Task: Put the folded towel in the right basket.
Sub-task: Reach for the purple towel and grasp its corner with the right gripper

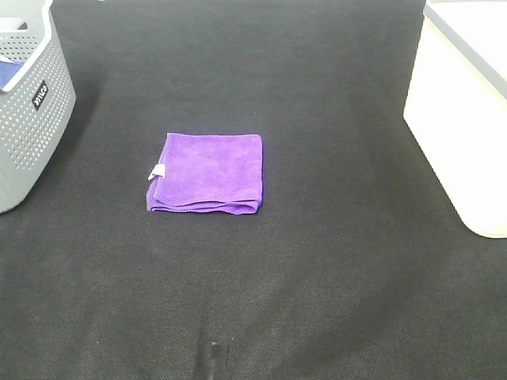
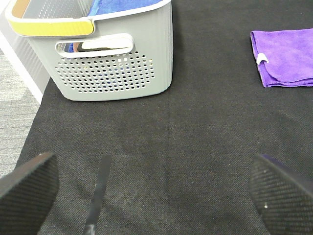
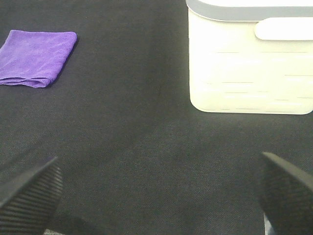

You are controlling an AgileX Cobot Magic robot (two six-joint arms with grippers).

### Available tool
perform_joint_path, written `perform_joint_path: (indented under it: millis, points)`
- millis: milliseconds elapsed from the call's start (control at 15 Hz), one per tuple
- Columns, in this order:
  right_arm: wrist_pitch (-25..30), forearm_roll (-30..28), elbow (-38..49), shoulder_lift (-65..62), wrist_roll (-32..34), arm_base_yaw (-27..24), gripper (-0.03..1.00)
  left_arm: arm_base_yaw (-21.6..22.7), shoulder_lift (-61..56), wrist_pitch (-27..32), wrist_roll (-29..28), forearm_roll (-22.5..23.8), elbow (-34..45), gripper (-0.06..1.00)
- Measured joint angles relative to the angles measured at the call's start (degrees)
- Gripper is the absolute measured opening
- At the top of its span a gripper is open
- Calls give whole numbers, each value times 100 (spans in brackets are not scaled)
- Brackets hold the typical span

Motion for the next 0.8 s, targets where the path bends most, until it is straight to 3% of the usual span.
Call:
perform_joint_path:
  millis: [800]
  points:
    - [0, 0, 0, 0, 0, 0, 98, 0, 0, 0, 0, 0, 0, 99]
